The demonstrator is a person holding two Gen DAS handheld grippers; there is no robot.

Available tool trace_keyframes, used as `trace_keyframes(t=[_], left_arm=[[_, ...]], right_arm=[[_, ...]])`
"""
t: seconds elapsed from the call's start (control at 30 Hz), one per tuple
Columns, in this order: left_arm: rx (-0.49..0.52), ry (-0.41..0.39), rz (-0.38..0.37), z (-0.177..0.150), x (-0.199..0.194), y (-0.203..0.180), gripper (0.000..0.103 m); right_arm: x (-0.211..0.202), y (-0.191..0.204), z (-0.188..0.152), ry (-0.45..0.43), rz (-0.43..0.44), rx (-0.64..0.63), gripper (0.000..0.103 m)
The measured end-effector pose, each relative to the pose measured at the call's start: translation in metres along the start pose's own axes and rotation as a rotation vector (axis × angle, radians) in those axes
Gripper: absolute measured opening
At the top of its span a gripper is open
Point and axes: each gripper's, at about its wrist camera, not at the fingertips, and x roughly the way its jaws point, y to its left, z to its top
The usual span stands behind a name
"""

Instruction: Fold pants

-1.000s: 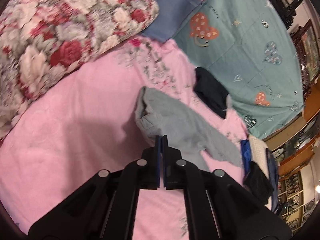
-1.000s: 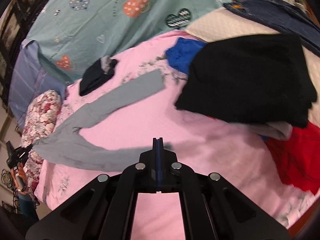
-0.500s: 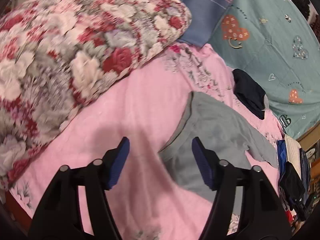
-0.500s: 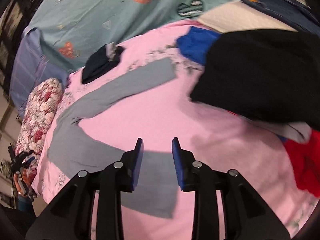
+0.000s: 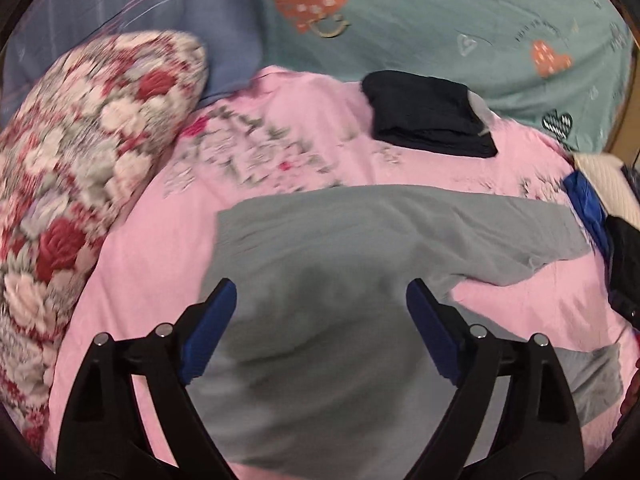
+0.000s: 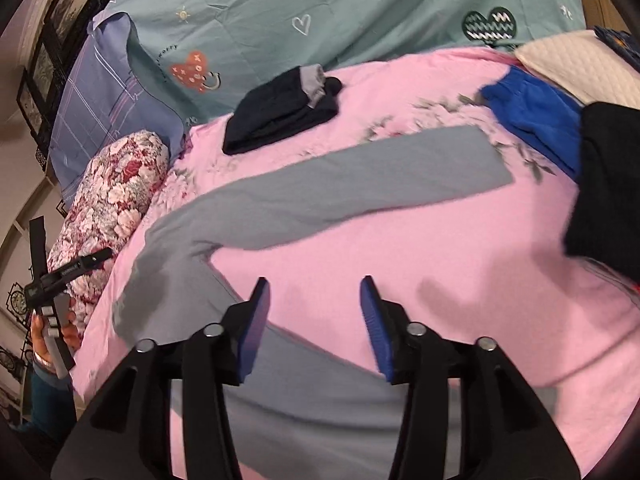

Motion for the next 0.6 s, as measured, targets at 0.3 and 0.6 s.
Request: trace_keyframes(t=[0.3,0.6], left_arm=[[0.086,-0.064,0.032,0.018,0.018,-0.048,0.095],[0.087,-0.036,0.041,0.015,0.046,-0.047,0.095]], right_arm=[[0.051,0.07,0.018,-0.075,0.016,-0.1,0.054],[0.065,0.049,0.01,-0.074,0.013,-0.079,0.077]])
